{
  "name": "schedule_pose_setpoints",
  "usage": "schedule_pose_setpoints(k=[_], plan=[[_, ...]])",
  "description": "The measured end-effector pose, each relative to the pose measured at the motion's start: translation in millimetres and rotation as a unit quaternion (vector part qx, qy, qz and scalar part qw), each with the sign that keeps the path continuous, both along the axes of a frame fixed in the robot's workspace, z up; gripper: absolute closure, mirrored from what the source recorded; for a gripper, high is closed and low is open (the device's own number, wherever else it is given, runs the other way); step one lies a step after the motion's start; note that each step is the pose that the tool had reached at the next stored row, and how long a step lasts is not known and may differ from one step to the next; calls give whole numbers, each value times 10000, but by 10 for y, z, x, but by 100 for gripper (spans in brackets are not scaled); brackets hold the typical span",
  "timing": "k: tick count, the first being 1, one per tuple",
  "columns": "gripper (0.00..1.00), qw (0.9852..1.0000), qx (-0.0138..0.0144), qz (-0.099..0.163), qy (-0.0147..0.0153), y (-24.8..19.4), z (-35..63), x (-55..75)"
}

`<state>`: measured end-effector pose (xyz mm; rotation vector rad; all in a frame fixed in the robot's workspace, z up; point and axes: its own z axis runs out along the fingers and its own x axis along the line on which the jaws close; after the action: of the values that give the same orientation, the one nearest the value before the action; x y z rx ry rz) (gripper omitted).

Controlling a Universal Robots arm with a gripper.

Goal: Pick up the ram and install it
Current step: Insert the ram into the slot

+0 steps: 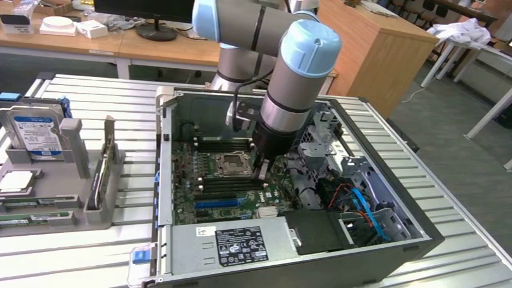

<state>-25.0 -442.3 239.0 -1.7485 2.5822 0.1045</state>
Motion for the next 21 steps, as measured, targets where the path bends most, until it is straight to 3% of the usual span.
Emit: schedule_pose_setpoints(k=[5,13,16,21], plan=[[90,9996,33,265,-1,-1,41,4],[90,9995,36,310,-2,-1,41,102],[90,9993,38,381,-27,-1,46,117],[90,9991,48,411,-31,-3,240,126]])
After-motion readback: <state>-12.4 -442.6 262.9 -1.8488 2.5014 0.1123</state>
